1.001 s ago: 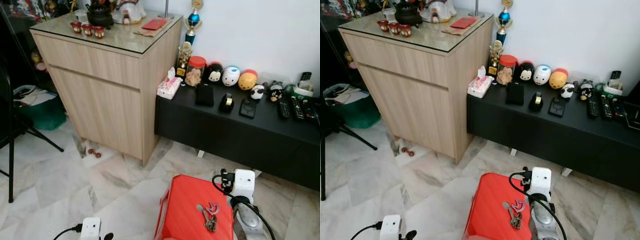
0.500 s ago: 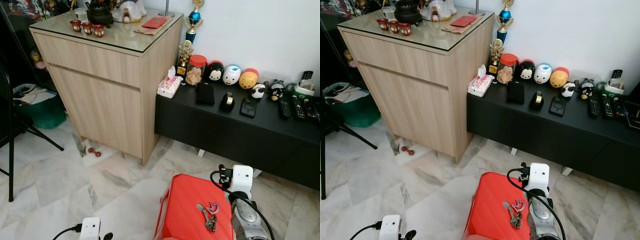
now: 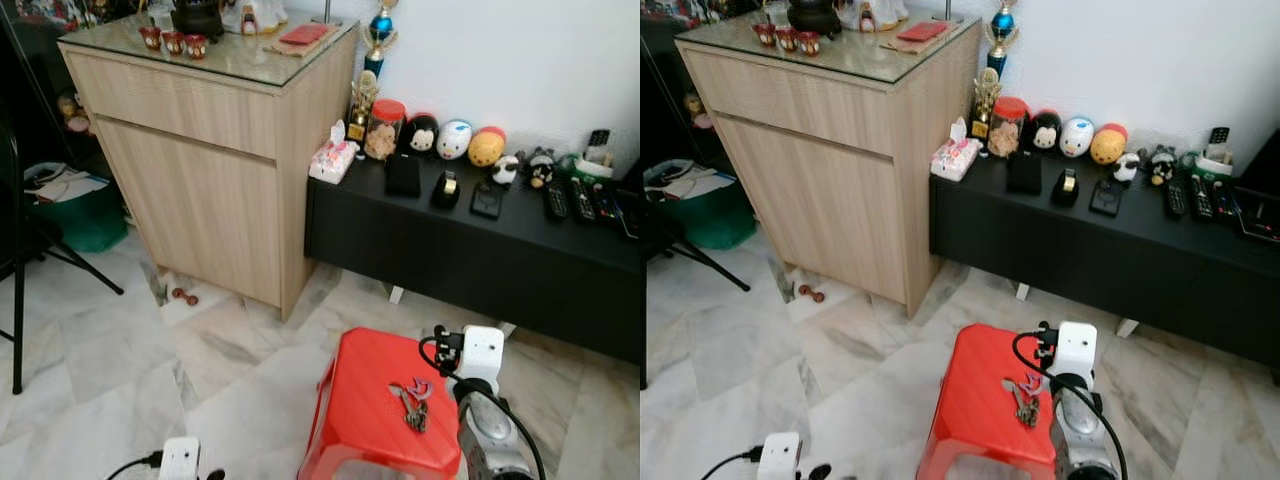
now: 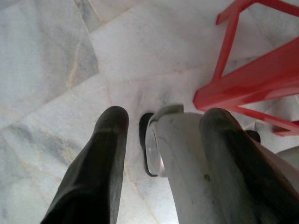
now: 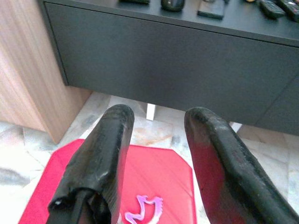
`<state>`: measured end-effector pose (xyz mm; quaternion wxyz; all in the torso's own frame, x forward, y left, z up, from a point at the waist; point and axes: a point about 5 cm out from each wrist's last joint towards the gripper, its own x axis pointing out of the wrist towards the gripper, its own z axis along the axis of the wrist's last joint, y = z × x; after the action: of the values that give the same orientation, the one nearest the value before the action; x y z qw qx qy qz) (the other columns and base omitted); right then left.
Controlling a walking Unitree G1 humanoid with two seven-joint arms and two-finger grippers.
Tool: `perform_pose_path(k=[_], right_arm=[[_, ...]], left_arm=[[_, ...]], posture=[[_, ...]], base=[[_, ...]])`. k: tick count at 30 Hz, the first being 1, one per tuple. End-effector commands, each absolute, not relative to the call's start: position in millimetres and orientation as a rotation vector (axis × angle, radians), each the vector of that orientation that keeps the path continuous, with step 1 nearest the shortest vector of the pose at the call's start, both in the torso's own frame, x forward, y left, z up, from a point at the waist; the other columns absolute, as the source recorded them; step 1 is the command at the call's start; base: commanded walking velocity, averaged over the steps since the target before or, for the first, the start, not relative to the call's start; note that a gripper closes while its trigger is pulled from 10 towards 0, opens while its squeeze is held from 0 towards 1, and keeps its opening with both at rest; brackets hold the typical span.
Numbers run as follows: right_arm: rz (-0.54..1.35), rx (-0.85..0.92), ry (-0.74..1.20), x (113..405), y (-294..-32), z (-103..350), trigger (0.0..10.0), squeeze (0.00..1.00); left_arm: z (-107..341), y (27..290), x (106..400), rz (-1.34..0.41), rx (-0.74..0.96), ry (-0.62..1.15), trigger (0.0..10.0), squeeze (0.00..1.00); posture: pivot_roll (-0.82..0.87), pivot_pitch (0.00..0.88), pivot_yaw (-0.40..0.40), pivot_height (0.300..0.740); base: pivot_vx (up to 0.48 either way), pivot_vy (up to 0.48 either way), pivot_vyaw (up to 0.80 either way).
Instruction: Hang keys on a hook
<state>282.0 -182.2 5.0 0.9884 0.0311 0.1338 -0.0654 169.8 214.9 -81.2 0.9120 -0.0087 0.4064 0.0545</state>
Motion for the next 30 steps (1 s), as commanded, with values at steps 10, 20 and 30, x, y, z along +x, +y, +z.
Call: perform_pose_path(k=[10,20,30], right_arm=[[-0.133,0.081,0.371,279,-184,-5,10.0,0.00],[-0.065,0.086,0.404,275,-178,-11,10.0,0.00],[-0.027,0.083,0.407,276,-175,-10,10.0,0.00]], left_arm=[[-85,212,163,0.092,-0.009,0.870,10.0,0.00],[-86,209,163,0.082,-0.009,0.871,10.0,0.00],[-85,210,164,0.084,-0.010,0.862,10.0,0.00]], posture=[[0.10,0.029,-0.090,0.660],[0.10,0.029,-0.090,0.640],[0.10,0.047,-0.092,0.640]], base=[[0.000,0.000,0.00],[0.000,0.000,0.00],[0.000,0.000,0.00]])
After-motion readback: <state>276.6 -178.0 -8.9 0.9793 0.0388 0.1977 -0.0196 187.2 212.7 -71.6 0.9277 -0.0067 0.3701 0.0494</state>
